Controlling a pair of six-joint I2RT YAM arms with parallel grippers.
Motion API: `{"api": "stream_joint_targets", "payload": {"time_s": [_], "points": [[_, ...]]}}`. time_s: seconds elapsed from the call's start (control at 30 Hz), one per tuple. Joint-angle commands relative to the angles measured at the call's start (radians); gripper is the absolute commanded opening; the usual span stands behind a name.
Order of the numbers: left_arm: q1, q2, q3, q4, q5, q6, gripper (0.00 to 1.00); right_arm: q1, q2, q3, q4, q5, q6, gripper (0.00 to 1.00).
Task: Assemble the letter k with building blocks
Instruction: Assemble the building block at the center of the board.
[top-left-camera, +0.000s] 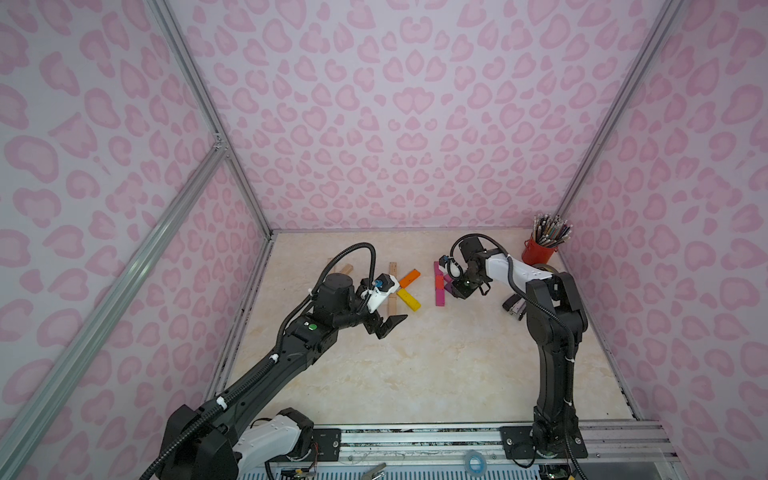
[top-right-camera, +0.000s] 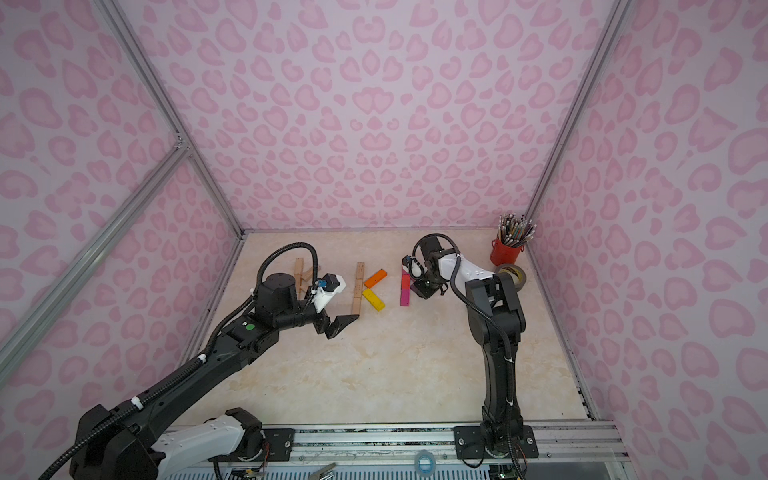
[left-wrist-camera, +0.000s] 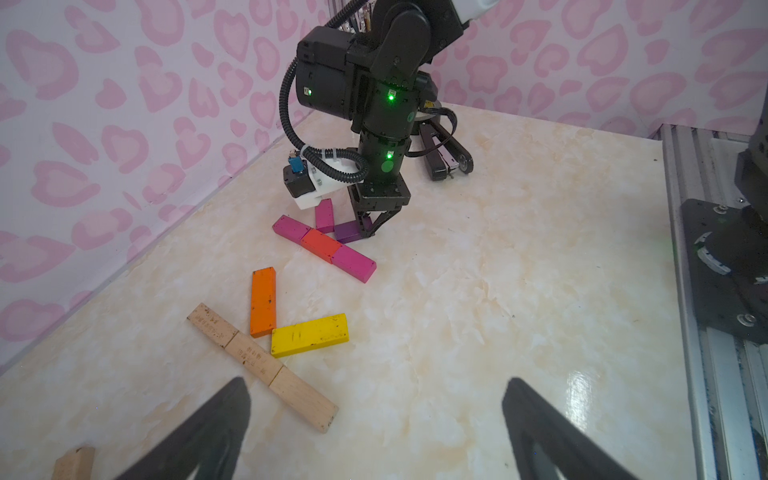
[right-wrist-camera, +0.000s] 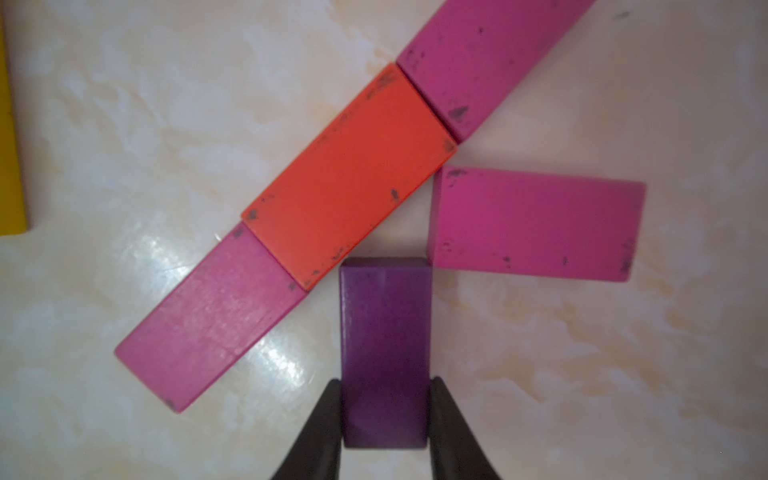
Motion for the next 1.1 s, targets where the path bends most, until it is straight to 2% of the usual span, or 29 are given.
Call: {"api": "stream_joint_targets", "payload": {"time_s": [0.0,0.5,0.63,0.93,1.0,1.07], "points": [[0.002,0.002,0.012,0.004,0.001,0.004,0.97,0.002,0.012,0.004,-0.020,-0.009,0.007,0.34],[0.004,0.002,0.015,0.004,0.001,0.003,0.97,0.002,0.006,0.008,-0.019,-0.010,0.010,0.35],[0.004,0.002,0.015,0.004,0.001,0.002,0.97,0.002,-0.017,0.002,-0.018,-0.004,0.010,0.40],[0.005,-0.001,0.012,0.014,-0.013,-0.006,0.97,-0.009,-0.174,-0.104,0.082,0.007,0.068,0.62],[0.008,0.000,0.011,0.017,-0.010,-0.011,0.97,0.000,-0.186,-0.110,0.103,0.038,0.121,0.63],[0.012,0.000,0.013,0.021,-0.009,-0.015,0.97,0.019,-0.173,-0.080,0.102,0.098,0.254,0.64]]}}
